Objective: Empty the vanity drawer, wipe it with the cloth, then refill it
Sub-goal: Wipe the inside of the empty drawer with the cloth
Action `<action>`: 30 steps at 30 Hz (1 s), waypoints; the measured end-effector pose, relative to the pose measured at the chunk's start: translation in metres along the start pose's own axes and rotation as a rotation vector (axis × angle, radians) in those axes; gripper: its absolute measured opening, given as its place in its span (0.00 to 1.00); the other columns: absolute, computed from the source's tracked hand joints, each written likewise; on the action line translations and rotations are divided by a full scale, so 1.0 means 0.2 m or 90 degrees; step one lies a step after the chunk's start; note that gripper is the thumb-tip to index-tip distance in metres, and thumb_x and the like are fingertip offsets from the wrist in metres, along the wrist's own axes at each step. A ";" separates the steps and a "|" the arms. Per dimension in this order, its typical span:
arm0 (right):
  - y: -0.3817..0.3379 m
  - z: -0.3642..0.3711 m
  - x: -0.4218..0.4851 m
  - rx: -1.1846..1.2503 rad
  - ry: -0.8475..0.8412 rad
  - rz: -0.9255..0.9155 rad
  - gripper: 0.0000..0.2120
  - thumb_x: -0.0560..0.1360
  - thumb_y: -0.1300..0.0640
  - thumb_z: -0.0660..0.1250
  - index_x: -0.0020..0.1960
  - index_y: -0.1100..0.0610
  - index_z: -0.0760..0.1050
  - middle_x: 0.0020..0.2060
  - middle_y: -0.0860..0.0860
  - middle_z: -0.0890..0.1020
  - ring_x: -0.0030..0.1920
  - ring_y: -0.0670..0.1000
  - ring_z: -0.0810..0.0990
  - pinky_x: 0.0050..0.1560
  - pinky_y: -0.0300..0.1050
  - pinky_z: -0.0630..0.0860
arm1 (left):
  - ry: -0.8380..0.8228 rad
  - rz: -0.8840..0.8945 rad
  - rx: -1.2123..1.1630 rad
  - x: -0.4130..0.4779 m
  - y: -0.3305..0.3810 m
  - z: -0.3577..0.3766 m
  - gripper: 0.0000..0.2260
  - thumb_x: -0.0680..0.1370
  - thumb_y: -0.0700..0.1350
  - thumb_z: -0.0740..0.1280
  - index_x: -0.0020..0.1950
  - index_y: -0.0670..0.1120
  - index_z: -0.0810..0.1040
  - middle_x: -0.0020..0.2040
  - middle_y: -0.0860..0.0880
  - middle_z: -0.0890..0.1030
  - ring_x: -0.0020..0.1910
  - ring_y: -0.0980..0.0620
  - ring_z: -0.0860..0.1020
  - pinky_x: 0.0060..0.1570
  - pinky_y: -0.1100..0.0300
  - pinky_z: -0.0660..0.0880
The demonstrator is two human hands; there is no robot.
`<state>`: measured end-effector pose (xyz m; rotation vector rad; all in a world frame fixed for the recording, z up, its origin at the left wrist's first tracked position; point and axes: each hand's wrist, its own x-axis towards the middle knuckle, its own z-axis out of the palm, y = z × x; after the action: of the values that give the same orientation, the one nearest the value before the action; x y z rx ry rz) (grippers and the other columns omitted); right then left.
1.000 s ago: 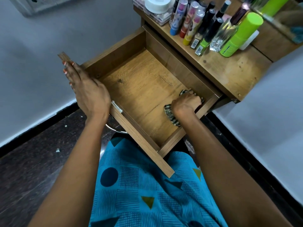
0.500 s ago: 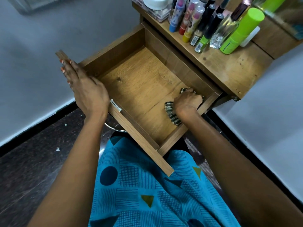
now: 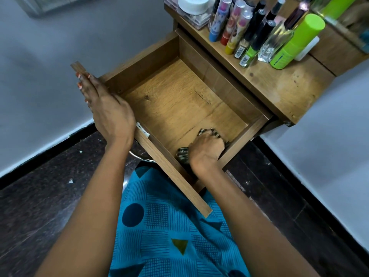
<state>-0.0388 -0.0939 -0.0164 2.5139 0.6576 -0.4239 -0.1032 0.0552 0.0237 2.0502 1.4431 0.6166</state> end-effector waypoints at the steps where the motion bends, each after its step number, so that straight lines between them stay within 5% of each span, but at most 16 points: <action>1: 0.02 -0.01 0.00 0.013 -0.004 0.000 0.19 0.80 0.54 0.55 0.64 0.67 0.64 0.52 0.49 0.79 0.47 0.45 0.79 0.26 0.38 0.57 | 0.000 0.002 -0.001 0.00 0.00 0.00 0.24 0.79 0.36 0.50 0.75 0.40 0.47 0.77 0.42 0.46 0.76 0.45 0.46 0.76 0.53 0.50; 4: 0.13 -0.05 0.05 0.024 0.004 0.023 0.22 0.79 0.53 0.57 0.65 0.68 0.63 0.54 0.53 0.79 0.51 0.49 0.79 0.38 0.41 0.67 | -0.003 0.000 -0.001 0.00 0.00 0.00 0.24 0.80 0.37 0.50 0.75 0.40 0.47 0.77 0.42 0.46 0.76 0.45 0.46 0.76 0.53 0.50; 8: 0.23 -0.09 0.12 -0.023 0.035 0.043 0.17 0.80 0.55 0.54 0.61 0.66 0.66 0.55 0.54 0.78 0.51 0.49 0.79 0.33 0.37 0.64 | 0.001 -0.006 0.007 0.00 0.00 0.00 0.24 0.79 0.36 0.49 0.75 0.39 0.48 0.77 0.42 0.47 0.76 0.45 0.46 0.75 0.53 0.52; 11: 0.18 -0.10 0.09 -0.048 0.007 0.018 0.19 0.78 0.55 0.57 0.63 0.66 0.66 0.58 0.55 0.76 0.54 0.50 0.77 0.43 0.41 0.72 | 0.002 -0.007 0.010 0.00 0.00 0.00 0.24 0.79 0.36 0.49 0.75 0.39 0.48 0.77 0.42 0.47 0.76 0.45 0.46 0.75 0.53 0.52; 15: 0.04 -0.06 -0.01 -0.022 0.003 -0.028 0.11 0.78 0.58 0.58 0.57 0.61 0.73 0.55 0.52 0.78 0.53 0.49 0.78 0.39 0.40 0.71 | 0.003 -0.007 0.012 0.00 0.00 0.00 0.25 0.79 0.36 0.49 0.75 0.39 0.48 0.77 0.42 0.47 0.76 0.45 0.46 0.75 0.53 0.53; 19: -0.01 -0.02 -0.04 0.017 0.001 -0.023 0.12 0.80 0.64 0.53 0.61 0.65 0.66 0.57 0.53 0.77 0.55 0.50 0.78 0.36 0.39 0.69 | 0.002 -0.005 0.013 0.00 0.00 0.00 0.24 0.79 0.36 0.49 0.75 0.39 0.48 0.77 0.42 0.47 0.76 0.45 0.46 0.75 0.53 0.53; 24: 0.09 -0.03 -0.03 0.089 0.026 0.033 0.20 0.76 0.58 0.64 0.63 0.67 0.64 0.47 0.53 0.80 0.43 0.49 0.81 0.32 0.40 0.71 | -0.005 -0.004 0.011 0.00 0.00 0.00 0.24 0.79 0.37 0.49 0.75 0.39 0.48 0.77 0.43 0.47 0.76 0.45 0.46 0.74 0.51 0.56; 26: 0.17 -0.06 0.03 0.101 0.065 0.043 0.17 0.77 0.60 0.61 0.62 0.67 0.65 0.48 0.56 0.80 0.41 0.51 0.79 0.33 0.42 0.70 | -0.006 -0.004 0.010 0.00 0.00 0.00 0.24 0.79 0.37 0.49 0.75 0.39 0.48 0.77 0.43 0.47 0.76 0.45 0.46 0.73 0.50 0.57; 30: 0.24 -0.11 0.15 0.137 0.073 0.065 0.16 0.79 0.65 0.54 0.66 0.67 0.63 0.58 0.62 0.76 0.58 0.59 0.74 0.47 0.48 0.74 | -0.004 -0.006 0.007 0.00 0.01 0.00 0.24 0.79 0.36 0.49 0.75 0.39 0.48 0.77 0.42 0.47 0.76 0.45 0.46 0.74 0.51 0.55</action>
<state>0.0149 -0.1066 0.0088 2.7790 0.5481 -0.3313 -0.1025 0.0547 0.0247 2.0512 1.4548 0.5999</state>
